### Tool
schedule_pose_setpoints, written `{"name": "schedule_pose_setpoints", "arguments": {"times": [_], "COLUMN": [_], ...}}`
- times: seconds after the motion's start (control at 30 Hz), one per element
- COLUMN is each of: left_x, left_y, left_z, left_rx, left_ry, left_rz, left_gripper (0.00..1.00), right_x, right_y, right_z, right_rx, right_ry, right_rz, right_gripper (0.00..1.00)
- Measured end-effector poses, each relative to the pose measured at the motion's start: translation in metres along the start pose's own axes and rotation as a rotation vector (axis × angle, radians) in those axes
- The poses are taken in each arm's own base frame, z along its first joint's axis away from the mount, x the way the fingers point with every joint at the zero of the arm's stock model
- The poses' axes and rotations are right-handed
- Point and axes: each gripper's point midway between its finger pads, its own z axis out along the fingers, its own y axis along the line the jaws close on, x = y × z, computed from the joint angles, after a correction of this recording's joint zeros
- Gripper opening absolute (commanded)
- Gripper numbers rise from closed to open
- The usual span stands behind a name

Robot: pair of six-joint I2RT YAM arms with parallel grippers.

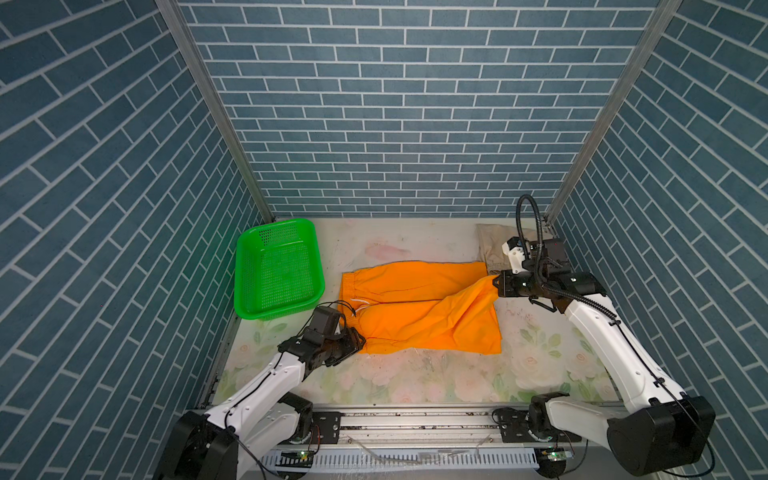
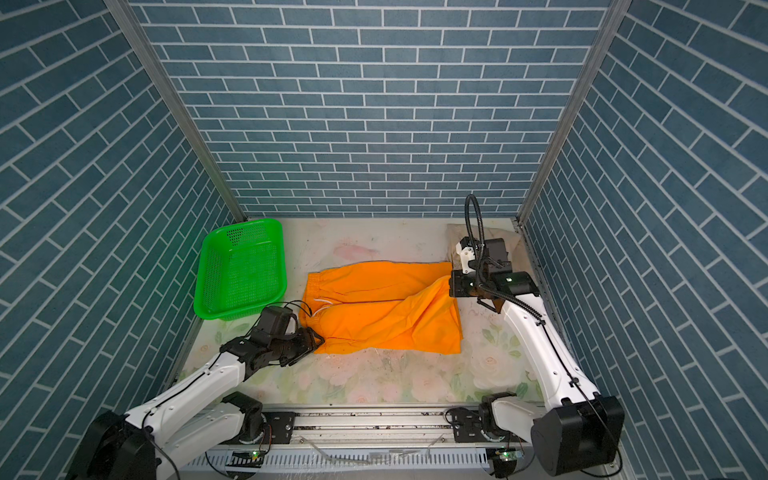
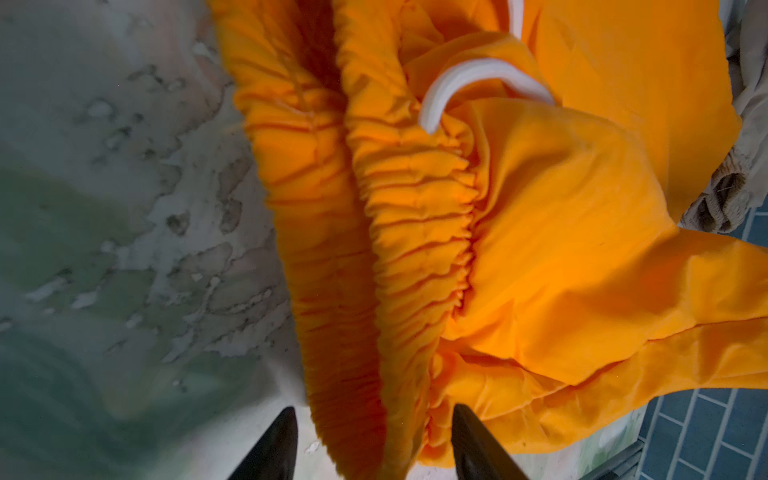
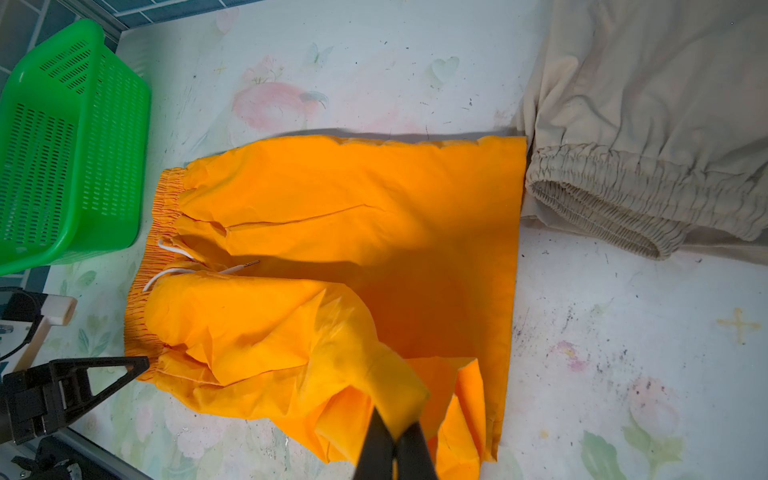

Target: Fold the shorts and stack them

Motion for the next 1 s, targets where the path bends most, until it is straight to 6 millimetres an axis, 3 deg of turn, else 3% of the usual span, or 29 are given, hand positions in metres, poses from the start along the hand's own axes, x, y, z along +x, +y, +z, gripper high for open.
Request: {"name": "schedule_pose_setpoints", "arguments": {"times": [0.1, 0.13, 0.27, 0.3, 0.4, 0.57, 0.83, 1.0], "left_x": [0.006, 0.007, 0.01, 0.01, 0.008, -0.009, -0.014, -0.025], "left_y": [0.0, 0.0, 0.003, 0.005, -0.001, -0.042, -0.092, -0.105], "left_z": [0.003, 0.004, 0.006, 0.006, 0.002, -0.024, -0.094, -0.141], "left_rx": [-0.007, -0.01, -0.026, -0.035, -0.057, -0.013, 0.067, 0.093], "left_ry": [0.023, 0.028, 0.042, 0.049, 0.076, 0.08, 0.078, 0.012], "left_rz": [0.015, 0.017, 0.011, 0.014, 0.039, 0.11, 0.183, 0.202], "left_gripper": [0.56, 0.51, 0.06, 0.0, 0.0, 0.0, 0.0, 0.0], "right_x": [-0.001, 0.0, 0.0, 0.0, 0.0, -0.005, -0.008, -0.001], "right_y": [0.0, 0.0, -0.003, -0.004, -0.008, -0.009, 0.016, 0.016], "right_z": [0.0, 0.001, 0.004, 0.004, 0.004, -0.007, -0.074, -0.088], "right_rx": [0.0, 0.0, 0.013, 0.019, 0.043, 0.066, 0.054, 0.071], "right_ry": [-0.002, 0.0, 0.007, 0.007, 0.006, -0.017, -0.157, -0.153], "right_rz": [-0.001, 0.0, 0.003, 0.002, -0.004, -0.034, -0.101, -0.106], "right_gripper": [0.0, 0.0, 0.0, 0.0, 0.0, 0.0, 0.0, 0.0]}}
